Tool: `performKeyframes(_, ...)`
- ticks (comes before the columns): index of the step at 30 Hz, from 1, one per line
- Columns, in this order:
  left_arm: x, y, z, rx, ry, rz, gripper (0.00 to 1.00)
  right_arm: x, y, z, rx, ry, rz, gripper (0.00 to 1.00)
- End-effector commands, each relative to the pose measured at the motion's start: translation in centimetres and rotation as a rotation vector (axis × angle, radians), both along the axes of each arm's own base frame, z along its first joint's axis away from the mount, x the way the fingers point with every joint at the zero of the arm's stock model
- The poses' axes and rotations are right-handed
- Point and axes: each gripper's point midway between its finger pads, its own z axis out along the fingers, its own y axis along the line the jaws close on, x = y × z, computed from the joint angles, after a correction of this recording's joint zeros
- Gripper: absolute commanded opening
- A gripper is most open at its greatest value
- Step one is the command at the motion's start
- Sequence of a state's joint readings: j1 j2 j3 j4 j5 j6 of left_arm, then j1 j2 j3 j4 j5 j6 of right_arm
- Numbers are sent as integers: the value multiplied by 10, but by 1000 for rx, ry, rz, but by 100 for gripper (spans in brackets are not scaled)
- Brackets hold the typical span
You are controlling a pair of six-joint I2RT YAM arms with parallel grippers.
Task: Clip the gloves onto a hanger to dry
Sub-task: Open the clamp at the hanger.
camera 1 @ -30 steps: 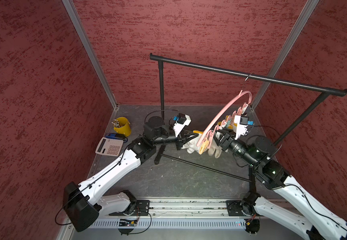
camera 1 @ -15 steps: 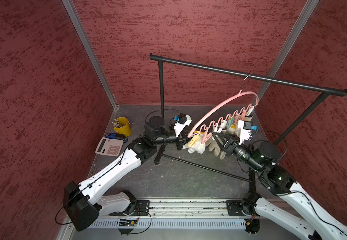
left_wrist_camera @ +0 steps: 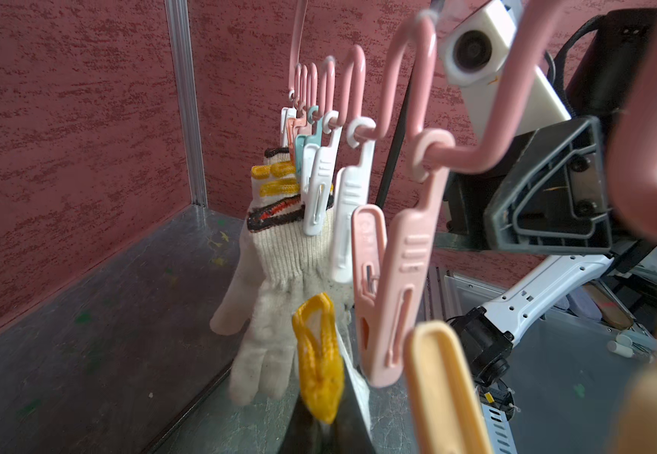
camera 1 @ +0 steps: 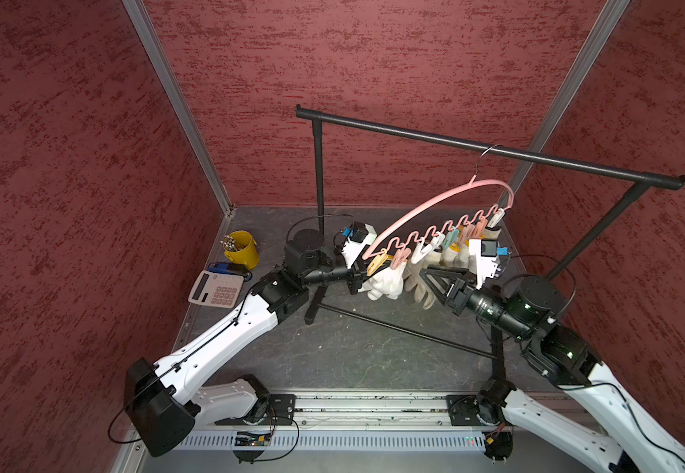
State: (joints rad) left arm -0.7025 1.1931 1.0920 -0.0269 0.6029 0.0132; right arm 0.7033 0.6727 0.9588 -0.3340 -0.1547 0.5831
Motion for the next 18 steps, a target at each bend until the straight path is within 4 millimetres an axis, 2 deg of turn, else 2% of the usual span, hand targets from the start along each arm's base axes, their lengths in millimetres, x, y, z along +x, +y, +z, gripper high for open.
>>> performKeyframes(1,4,-1,20,-37,-44,15,0,11,-9,-1,-5,-6,-82,44)
performKeyframes(11,22,-8,34,-58,-84,55,0,37,1,-5,35,1,-135,46)
performKeyframes(18,26,-16,51,-84,-109,51,0,51,-8,11,52,-39,-226,46)
